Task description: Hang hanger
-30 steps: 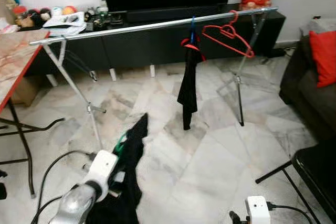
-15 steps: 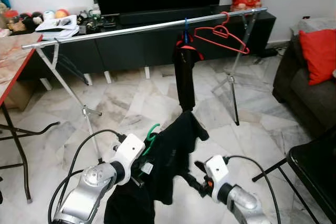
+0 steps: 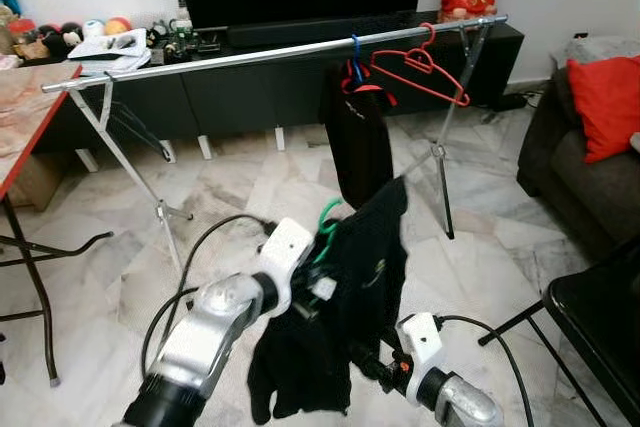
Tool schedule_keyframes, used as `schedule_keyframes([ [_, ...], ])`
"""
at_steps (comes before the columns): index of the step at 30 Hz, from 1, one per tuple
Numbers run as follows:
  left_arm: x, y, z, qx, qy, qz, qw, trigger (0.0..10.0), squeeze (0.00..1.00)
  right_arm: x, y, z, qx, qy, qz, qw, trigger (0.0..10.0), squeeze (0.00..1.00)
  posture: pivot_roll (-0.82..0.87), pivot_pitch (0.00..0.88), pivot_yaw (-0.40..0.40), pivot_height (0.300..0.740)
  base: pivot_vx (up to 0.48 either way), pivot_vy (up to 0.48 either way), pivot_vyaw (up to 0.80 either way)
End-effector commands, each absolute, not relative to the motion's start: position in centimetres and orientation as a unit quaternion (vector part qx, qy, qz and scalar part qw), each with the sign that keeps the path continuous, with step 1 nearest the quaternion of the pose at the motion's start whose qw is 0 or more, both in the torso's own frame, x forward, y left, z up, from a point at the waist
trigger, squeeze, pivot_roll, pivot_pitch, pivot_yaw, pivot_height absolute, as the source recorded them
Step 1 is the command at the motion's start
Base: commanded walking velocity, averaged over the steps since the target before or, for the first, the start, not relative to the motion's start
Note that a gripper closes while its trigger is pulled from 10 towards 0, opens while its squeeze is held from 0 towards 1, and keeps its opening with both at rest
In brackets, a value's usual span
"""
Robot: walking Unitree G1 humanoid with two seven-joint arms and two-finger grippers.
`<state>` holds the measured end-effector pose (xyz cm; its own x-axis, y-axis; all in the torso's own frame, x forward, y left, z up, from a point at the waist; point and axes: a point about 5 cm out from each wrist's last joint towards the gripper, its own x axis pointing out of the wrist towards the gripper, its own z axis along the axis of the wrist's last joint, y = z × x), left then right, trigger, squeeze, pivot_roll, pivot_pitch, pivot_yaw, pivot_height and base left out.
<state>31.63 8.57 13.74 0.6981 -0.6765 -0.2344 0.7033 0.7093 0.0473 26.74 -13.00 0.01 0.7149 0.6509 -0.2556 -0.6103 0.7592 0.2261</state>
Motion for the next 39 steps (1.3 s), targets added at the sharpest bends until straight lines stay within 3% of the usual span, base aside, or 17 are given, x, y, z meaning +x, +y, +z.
schedule_keyframes([
  [1,31.8,8.2,14.5,0.064,0.091,-0.388,0.915,10.0,0.00,27.2,-12.9,0.7,0.070,0.133,0.331,0.932,10.0,0.00,0.03,0.020,0.046,0.740,0.000,0.000,0.00],
  [12,31.4,5.5,16.1,0.022,0.075,-0.431,0.899,10.0,0.00,27.4,-13.6,1.4,0.059,0.076,0.256,0.962,10.0,0.00,0.03,0.026,0.049,0.740,0.000,0.000,0.00],
  [20,30.7,4.2,16.9,0.016,0.067,-0.458,0.886,10.0,0.00,27.8,-14.1,1.1,0.033,0.096,0.234,0.967,10.0,0.00,0.04,0.033,0.044,0.740,0.000,0.000,0.00],
  [39,29.0,3.4,17.6,0.008,0.067,-0.494,0.867,10.0,0.00,29.3,-16.9,2.1,-0.015,0.085,0.108,0.990,10.0,0.00,0.05,0.039,0.037,0.740,0.000,0.000,0.00],
])
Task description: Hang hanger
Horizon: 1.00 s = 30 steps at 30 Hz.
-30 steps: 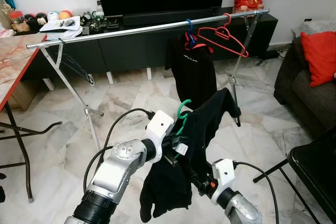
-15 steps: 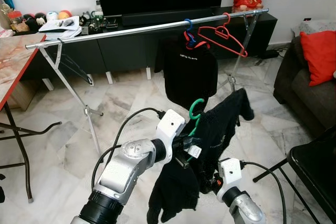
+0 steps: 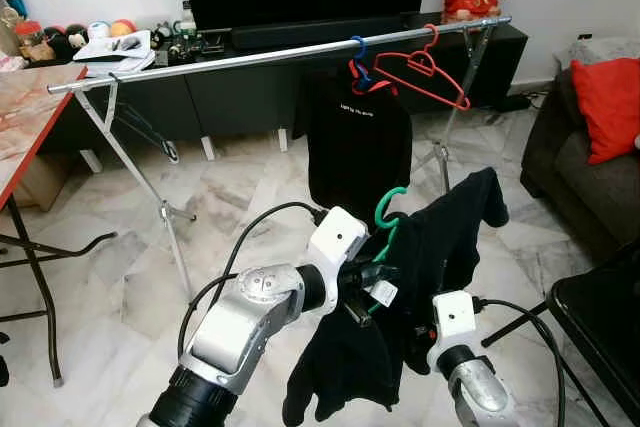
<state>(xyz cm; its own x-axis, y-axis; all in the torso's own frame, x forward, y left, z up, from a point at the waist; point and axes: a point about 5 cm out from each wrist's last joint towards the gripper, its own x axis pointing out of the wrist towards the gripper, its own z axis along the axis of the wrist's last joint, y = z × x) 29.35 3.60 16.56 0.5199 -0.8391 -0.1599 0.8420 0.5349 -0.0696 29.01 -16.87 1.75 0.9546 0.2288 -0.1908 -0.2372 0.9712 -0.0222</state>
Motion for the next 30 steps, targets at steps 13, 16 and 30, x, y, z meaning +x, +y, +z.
schedule_keyframes([
  [13,30.0,4.5,16.2,0.038,0.098,-0.438,0.893,10.0,0.00,29.4,-17.5,2.5,0.009,0.066,0.090,0.994,0.0,0.00,0.04,0.042,0.039,0.740,0.000,0.000,0.00],
  [16,30.0,4.6,16.0,0.042,0.101,-0.435,0.894,10.0,0.00,29.4,-17.5,2.5,0.011,0.066,0.089,0.994,0.0,0.00,0.04,0.042,0.039,0.740,0.000,0.000,0.00],
  [30,29.8,4.8,16.0,0.043,0.100,-0.442,0.890,10.0,0.00,29.5,-18.1,2.5,0.005,0.074,0.081,0.994,0.0,0.00,0.04,0.036,0.038,0.740,0.000,0.000,0.00],
])
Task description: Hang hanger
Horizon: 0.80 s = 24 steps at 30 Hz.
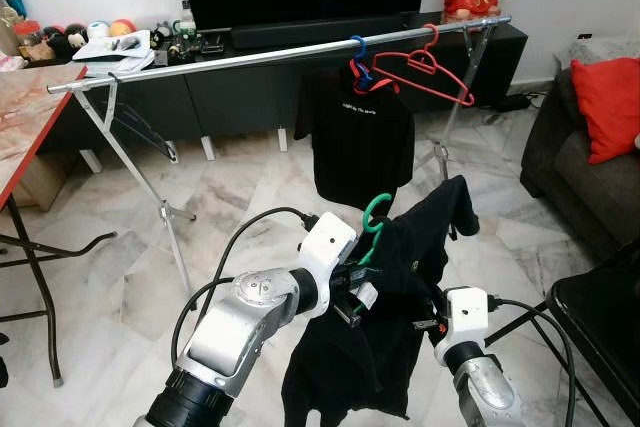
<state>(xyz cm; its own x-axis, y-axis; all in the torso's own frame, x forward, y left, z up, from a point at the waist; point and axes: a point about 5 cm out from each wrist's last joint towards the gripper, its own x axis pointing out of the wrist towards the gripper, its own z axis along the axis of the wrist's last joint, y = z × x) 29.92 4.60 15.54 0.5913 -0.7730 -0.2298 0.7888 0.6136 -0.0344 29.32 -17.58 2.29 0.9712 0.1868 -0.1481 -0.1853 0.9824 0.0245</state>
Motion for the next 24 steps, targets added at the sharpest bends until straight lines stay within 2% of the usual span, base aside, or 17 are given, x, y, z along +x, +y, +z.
schedule_keyframes([
  [1,29.7,4.8,16.0,0.044,0.100,-0.443,0.890,10.0,0.00,29.5,-18.3,2.5,0.004,0.075,0.079,0.994,0.0,0.00,0.04,0.036,0.038,0.740,0.000,0.000,0.00],
  [12,29.3,5.6,15.5,0.053,0.107,-0.454,0.883,10.0,0.00,29.5,-20.7,2.8,-0.012,0.079,0.042,0.996,0.0,0.00,0.04,0.029,0.041,0.740,0.000,0.000,0.00],
  [16,29.2,6.7,14.9,0.074,0.121,-0.452,0.881,10.0,0.00,29.5,-21.7,3.0,-0.019,0.079,0.027,0.996,0.0,0.00,0.04,0.030,0.044,0.740,0.000,0.000,0.00],
  [24,30.1,10.4,13.5,0.077,0.152,-0.380,0.909,10.0,0.00,28.9,-24.6,3.2,-0.035,0.085,-0.015,0.996,0.0,0.00,0.04,0.040,0.045,0.740,0.000,0.000,0.00],
])
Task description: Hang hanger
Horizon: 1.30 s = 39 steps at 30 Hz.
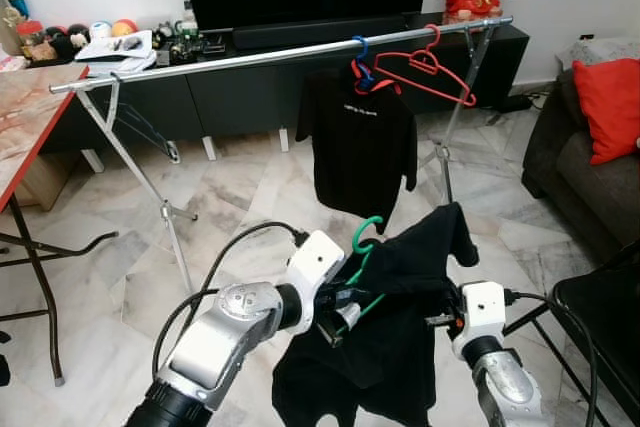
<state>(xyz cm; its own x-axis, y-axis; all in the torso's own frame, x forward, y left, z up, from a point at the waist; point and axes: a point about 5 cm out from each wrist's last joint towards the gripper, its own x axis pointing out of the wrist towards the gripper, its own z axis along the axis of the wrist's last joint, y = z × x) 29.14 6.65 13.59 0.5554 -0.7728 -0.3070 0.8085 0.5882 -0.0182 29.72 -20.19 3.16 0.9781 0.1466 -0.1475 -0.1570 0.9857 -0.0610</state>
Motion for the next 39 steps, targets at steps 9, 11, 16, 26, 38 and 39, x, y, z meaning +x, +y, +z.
schedule_keyframes([
  [9,30.2,11.7,13.8,0.073,0.144,-0.369,0.915,10.0,0.00,27.9,-27.0,3.1,-0.047,0.100,-0.054,0.992,0.0,0.00,0.04,0.049,0.049,0.740,0.000,0.000,0.00],
  [11,30.0,11.7,14.1,0.071,0.138,-0.385,0.910,10.0,0.00,27.5,-27.9,3.0,-0.051,0.105,-0.070,0.991,0.0,0.00,0.04,0.051,0.053,0.740,0.000,0.000,0.00],
  [16,29.3,12.0,14.3,0.082,0.137,-0.422,0.892,10.0,0.00,27.0,-28.9,3.0,-0.057,0.112,-0.085,0.988,0.0,0.00,0.04,0.053,0.055,0.740,0.000,0.000,0.00],
  [26,28.6,14.0,12.9,0.198,0.176,-0.435,0.861,10.0,0.00,26.4,-30.4,3.3,-0.071,0.117,-0.099,0.986,0.0,0.00,0.04,0.058,0.059,0.740,0.000,0.000,0.00],
  [38,27.8,16.4,10.8,0.295,0.225,-0.433,0.822,10.0,0.00,26.2,-31.1,3.4,-0.078,0.121,-0.106,0.984,0.0,0.00,0.05,0.060,0.062,0.740,0.000,0.000,0.00],
  [39,27.8,16.7,10.7,0.297,0.230,-0.433,0.820,10.0,0.00,26.1,-31.1,3.4,-0.078,0.121,-0.107,0.984,0.0,0.00,0.04,0.061,0.063,0.740,0.000,0.000,0.00],
])
